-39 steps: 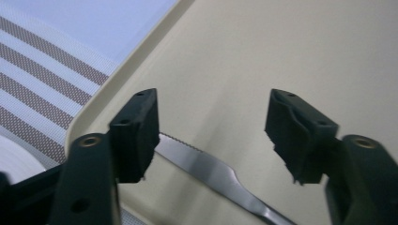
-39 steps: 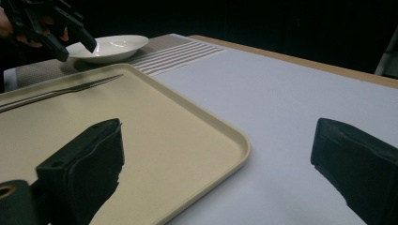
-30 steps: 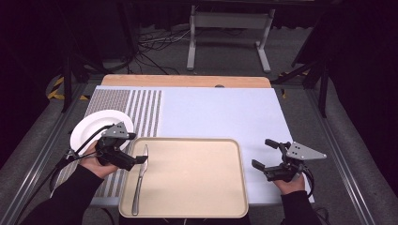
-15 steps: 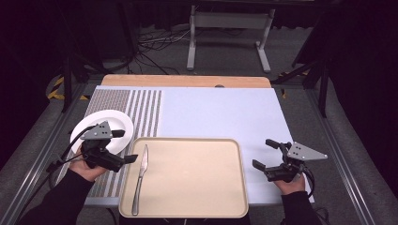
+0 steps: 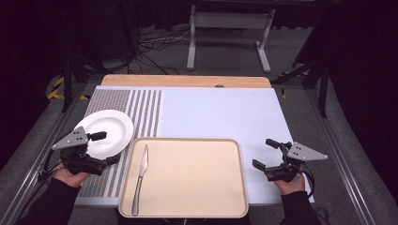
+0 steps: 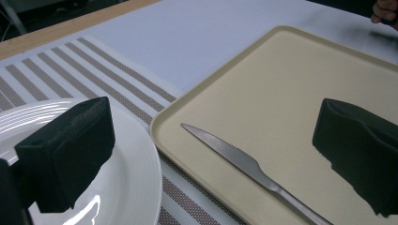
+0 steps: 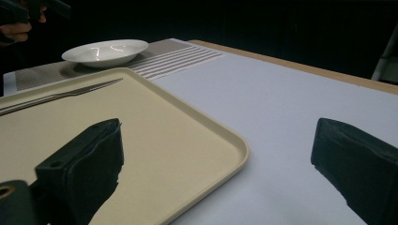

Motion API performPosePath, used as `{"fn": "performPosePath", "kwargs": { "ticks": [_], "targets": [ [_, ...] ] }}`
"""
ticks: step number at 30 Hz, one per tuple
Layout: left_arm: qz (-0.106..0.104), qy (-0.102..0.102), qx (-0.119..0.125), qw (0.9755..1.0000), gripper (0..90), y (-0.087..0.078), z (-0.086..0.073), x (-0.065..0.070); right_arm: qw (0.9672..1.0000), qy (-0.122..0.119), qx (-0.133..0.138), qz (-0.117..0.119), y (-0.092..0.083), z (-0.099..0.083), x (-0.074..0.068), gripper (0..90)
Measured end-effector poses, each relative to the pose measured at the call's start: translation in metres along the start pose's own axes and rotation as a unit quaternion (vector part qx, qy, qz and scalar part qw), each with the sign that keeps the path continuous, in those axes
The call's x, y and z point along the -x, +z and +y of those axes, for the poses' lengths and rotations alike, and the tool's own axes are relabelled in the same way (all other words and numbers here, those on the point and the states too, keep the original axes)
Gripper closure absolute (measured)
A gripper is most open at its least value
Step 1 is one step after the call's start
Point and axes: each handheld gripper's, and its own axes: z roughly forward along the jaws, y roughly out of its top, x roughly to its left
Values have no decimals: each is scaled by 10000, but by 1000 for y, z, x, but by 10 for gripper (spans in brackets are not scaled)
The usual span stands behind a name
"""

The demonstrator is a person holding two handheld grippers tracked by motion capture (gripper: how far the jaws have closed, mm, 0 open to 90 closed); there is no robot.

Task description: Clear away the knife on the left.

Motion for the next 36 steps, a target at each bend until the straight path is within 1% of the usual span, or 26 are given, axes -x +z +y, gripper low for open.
{"fn": "performPosePath", "kwargs": {
  "ticks": [2, 4, 5, 6, 7, 8, 9, 10, 11, 14, 16, 18, 19, 24, 25, 26, 28, 31, 32, 33, 34, 35, 36],
  "targets": [
    [56, -86, 114, 9999, 5, -3, -4, -2, 10000, -15, 18, -16, 0, 0, 0, 34],
    [75, -127, 229, 9996, 5, -7, -10, -6, 10000, -13, 28, -21, -1, 0, 0, 34],
    [77, -189, 251, 9995, 5, -8, -12, -6, 10000, -15, 39, -21, -1, 0, 0, 34],
    [99, -178, 311, 9993, 6, -9, -14, -8, 10000, -11, 42, -21, -1, 0, 0, 33],
    [99, -178, 311, 9993, 6, -9, -14, -8, 10000, -11, 42, -21, -1, 0, 0, 33],
    [136, -219, 409, 9988, 6, -12, -19, -9, 10000, 3, 37, -19, -1, 0, 0, 33],
    [136, -219, 409, 9988, 7, -12, -19, -9, 10000, 3, 37, -19, -1, 0, 0, 33],
    [147, -267, 487, 9984, 7, -14, -23, -10, 10000, 6, 41, -15, -1, 0, 0, 33],
    [152, -284, 504, 9982, 8, -16, -25, -12, 10000, 3, 47, -22, -1, 0, 0, 33],
    [239, -403, 670, 9967, 9, -19, -33, -14, 10000, -17, 67, -26, -1, 0, 0, 33],
    [305, -440, 758, 9957, 11, -21, -39, -16, 10000, -19, 74, -35, -2, 0, 0, 33],
    [396, -512, 882, 9940, 12, -23, -47, -19, 10000, -24, 85, -46, -2, 0, 0, 33],
    [471, -515, 949, 9930, 12, -23, -51, -20, 9999, -31, 86, -51, -2, 0, 0, 33],
    [644, -515, 1068, 9909, 14, -21, -67, -22, 9999, -48, 90, -74, -2, 0, -1, 33],
    [621, -500, 1044, 9913, 15, -21, -69, -23, 9999, -52, 100, -82, -2, 0, -1, 32],
    [668, -506, 1085, 9906, 16, -20, -71, -23, 9999, -54, 112, -92, -2, -1, -1, 32],
    [713, -453, 1096, 9904, 17, -21, -74, -25, 9998, -66, 146, -99, -3, -1, -1, 32],
    [712, -457, 1120, 9901, 17, -21, -77, -26, 9998, -53, 161, -110, -3, -1, -1, 32],
    [694, -479, 1119, 9901, 16, -21, -79, -26, 9998, -57, 156, -130, -3, -2, -1, 29],
    [618, -529, 1089, 9907, 16, -19, -82, -27, 9997, -62, 175, -161, -3, -2, -1, 26],
    [618, -570, 1098, 9904, 15, -18, -84, -26, 9997, -48, 186, -168, -3, -3, -1, 24],
    [618, -570, 1098, 9904, 15, -18, -84, -26, 9997, -23, 187, -183, -4, -3, -1, 20],
    [615, -575, 1064, 9908, 15, -16, -86, -27, 9997, -23, 187, -183, -4, -3, -1, 20]
  ]
}}
